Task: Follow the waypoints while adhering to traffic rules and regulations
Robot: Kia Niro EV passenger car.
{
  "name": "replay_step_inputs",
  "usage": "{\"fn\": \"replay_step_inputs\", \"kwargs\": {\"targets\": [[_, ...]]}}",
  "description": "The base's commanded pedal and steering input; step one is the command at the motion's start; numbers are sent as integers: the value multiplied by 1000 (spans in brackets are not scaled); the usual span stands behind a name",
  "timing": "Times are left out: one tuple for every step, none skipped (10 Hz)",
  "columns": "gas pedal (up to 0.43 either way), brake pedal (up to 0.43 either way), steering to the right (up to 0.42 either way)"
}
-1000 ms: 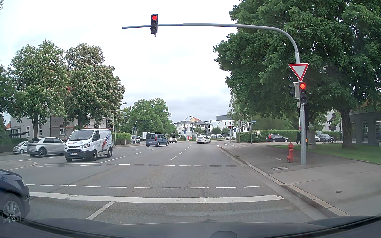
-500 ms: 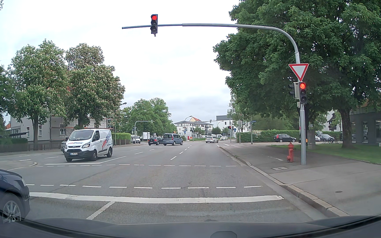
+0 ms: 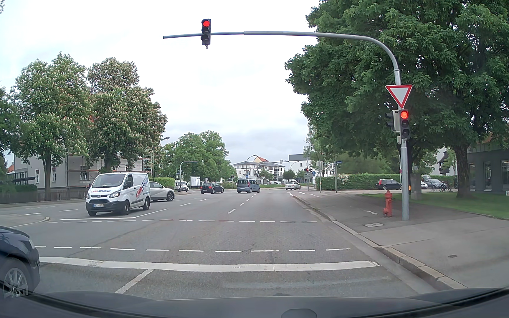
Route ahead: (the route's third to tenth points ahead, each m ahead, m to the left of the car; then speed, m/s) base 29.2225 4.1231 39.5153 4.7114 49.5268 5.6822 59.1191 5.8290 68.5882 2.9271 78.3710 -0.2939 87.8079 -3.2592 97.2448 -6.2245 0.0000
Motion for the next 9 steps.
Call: {"fn": "replay_step_inputs", "kwargs": {"targets": [[0, 213, -28], [0, 213, -28], [0, 213, -28], [0, 213, -28], [0, 213, -28], [0, 213, -28], [0, 213, -28], [0, 213, -28], [0, 213, -28]]}}
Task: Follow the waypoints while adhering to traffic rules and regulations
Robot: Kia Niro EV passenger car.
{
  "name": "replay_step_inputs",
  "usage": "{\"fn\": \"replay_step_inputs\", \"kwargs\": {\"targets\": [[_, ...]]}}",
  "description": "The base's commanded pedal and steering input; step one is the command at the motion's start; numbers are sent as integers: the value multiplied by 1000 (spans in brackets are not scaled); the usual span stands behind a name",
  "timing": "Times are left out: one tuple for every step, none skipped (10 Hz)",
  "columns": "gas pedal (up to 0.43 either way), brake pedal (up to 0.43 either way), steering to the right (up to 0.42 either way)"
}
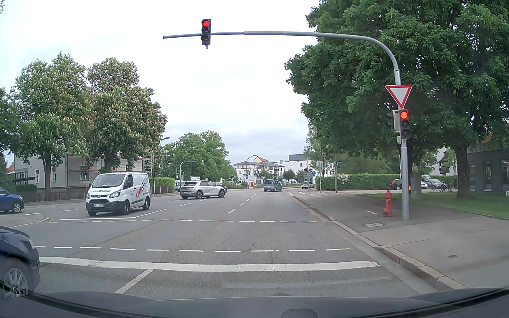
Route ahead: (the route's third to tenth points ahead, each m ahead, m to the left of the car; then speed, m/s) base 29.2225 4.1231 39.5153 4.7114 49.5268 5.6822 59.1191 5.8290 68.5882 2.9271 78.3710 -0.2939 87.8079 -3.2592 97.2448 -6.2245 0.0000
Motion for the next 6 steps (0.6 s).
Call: {"fn": "replay_step_inputs", "kwargs": {"targets": [[0, 213, -28], [0, 213, -28], [0, 213, -28], [0, 213, -28], [0, 213, -28], [0, 213, -28]]}}
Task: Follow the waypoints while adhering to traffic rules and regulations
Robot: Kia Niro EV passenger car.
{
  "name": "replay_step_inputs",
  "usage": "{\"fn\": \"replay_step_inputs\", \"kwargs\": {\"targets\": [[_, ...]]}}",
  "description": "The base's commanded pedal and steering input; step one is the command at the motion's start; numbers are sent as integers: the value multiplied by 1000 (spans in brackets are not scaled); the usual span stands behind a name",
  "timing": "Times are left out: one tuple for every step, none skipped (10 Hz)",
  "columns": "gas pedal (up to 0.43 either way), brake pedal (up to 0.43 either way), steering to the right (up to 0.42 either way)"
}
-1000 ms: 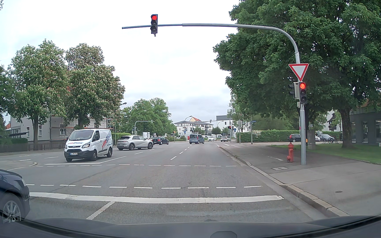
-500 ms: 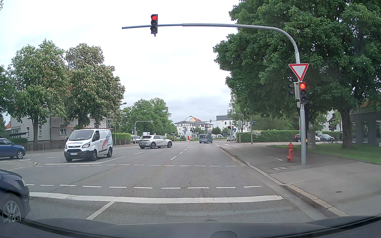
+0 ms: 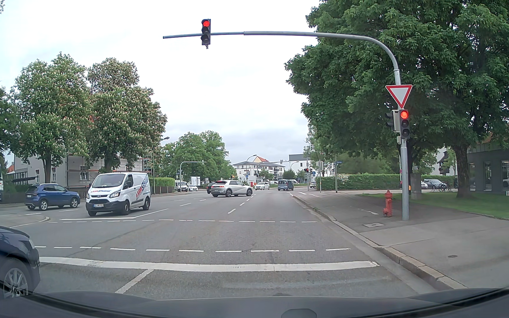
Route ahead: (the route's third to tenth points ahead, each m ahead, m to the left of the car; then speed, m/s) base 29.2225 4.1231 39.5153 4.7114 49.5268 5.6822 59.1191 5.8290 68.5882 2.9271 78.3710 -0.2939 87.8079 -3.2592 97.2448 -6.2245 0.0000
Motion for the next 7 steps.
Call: {"fn": "replay_step_inputs", "kwargs": {"targets": [[0, 213, -28], [0, 213, -28], [0, 213, -28], [0, 213, -28], [0, 213, -28], [0, 213, -28], [0, 213, -28]]}}
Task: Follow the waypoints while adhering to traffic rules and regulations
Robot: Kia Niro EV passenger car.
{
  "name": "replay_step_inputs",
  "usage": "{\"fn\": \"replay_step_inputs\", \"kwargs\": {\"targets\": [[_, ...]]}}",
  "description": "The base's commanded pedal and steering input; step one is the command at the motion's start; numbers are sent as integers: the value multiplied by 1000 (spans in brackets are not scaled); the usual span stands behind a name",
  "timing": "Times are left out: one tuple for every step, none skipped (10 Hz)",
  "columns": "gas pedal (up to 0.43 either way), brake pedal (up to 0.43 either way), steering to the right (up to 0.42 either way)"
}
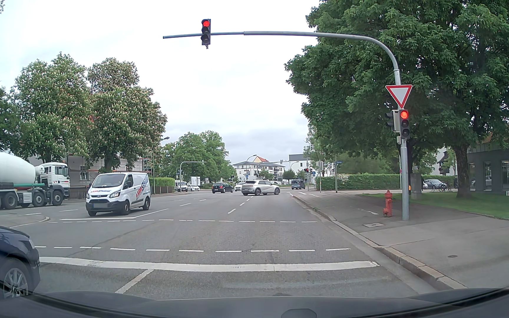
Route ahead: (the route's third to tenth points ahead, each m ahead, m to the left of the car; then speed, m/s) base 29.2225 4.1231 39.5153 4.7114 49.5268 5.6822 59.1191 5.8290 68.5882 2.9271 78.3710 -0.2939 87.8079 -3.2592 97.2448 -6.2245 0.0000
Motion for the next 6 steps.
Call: {"fn": "replay_step_inputs", "kwargs": {"targets": [[0, 213, -28], [0, 213, -28], [0, 213, -28], [0, 213, -28], [0, 213, -28], [0, 213, -28]]}}
